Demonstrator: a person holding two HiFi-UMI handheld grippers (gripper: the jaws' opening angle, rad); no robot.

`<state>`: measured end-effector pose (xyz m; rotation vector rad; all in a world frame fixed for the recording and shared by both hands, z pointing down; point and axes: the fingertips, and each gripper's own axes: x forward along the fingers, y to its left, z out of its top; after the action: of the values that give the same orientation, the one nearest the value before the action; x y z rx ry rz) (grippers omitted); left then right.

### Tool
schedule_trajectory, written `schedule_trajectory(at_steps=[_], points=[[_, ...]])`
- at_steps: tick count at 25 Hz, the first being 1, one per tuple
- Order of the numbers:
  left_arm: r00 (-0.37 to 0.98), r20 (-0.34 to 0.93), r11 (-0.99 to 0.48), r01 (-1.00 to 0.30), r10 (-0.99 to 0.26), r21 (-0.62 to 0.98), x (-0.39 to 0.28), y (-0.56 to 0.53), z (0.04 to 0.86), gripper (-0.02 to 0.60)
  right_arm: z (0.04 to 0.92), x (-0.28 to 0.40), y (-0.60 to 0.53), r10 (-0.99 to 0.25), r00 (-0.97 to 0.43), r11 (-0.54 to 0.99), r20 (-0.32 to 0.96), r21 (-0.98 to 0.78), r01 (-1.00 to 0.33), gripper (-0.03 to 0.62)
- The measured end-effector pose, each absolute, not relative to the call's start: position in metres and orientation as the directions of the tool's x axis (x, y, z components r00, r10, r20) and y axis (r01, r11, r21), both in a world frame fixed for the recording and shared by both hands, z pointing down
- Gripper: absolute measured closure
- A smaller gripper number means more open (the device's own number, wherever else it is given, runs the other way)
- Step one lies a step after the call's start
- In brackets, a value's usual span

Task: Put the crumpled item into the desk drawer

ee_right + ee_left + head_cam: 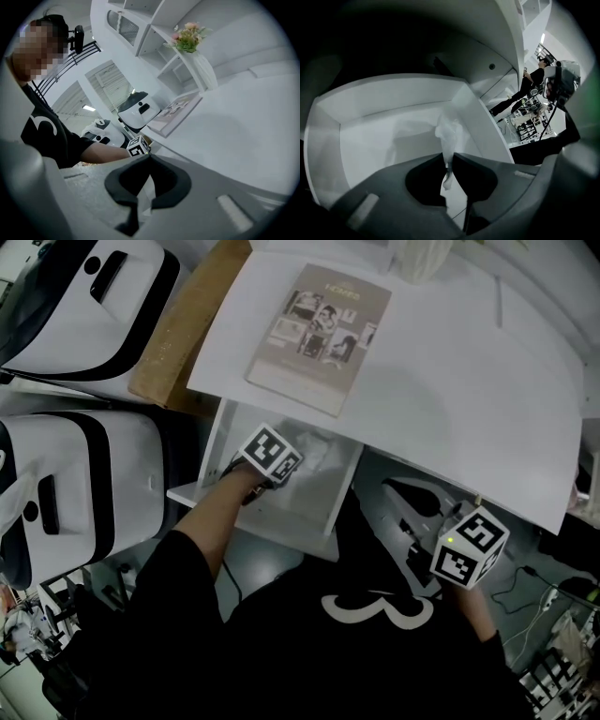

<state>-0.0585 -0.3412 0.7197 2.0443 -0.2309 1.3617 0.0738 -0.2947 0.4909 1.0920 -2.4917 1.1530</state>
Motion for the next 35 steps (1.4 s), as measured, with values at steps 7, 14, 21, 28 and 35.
schedule_trajectory(at_steps=[7, 14, 21, 28, 35], points=[[0.448, 0.865, -0.700, -0.542, 0.226, 0.465, -0.068, -0.343, 0.733, 0.515, 0.495, 0.071, -0.293, -0.532, -0.717, 0.434, 0.451, -0.581, -0.688, 0.592], [0.416, 0.882, -0.679, -0.584, 0.221, 0.445, -0.077, -0.343, 0.745, 0.397, 0.496, 0.073, -0.295, -0.533, -0.718, 0.437, 0.448, -0.581, -0.687, 0.592], [0.442, 0.891, -0.660, -0.640, 0.104, 0.394, -0.082, -0.360, 0.728, 0.291, 0.495, 0.071, -0.292, -0.531, -0.721, 0.450, 0.446, -0.572, -0.686, 0.592], [0.513, 0.857, -0.664, -0.659, -0.051, 0.355, -0.084, -0.370, 0.666, 0.284, 0.481, 0.057, -0.284, -0.533, -0.724, 0.490, 0.437, -0.538, -0.686, 0.591], [0.600, 0.770, -0.694, -0.649, -0.216, 0.311, -0.084, -0.354, 0.569, 0.288, 0.444, 0.046, -0.271, -0.564, -0.729, 0.539, 0.387, -0.497, -0.680, 0.592]])
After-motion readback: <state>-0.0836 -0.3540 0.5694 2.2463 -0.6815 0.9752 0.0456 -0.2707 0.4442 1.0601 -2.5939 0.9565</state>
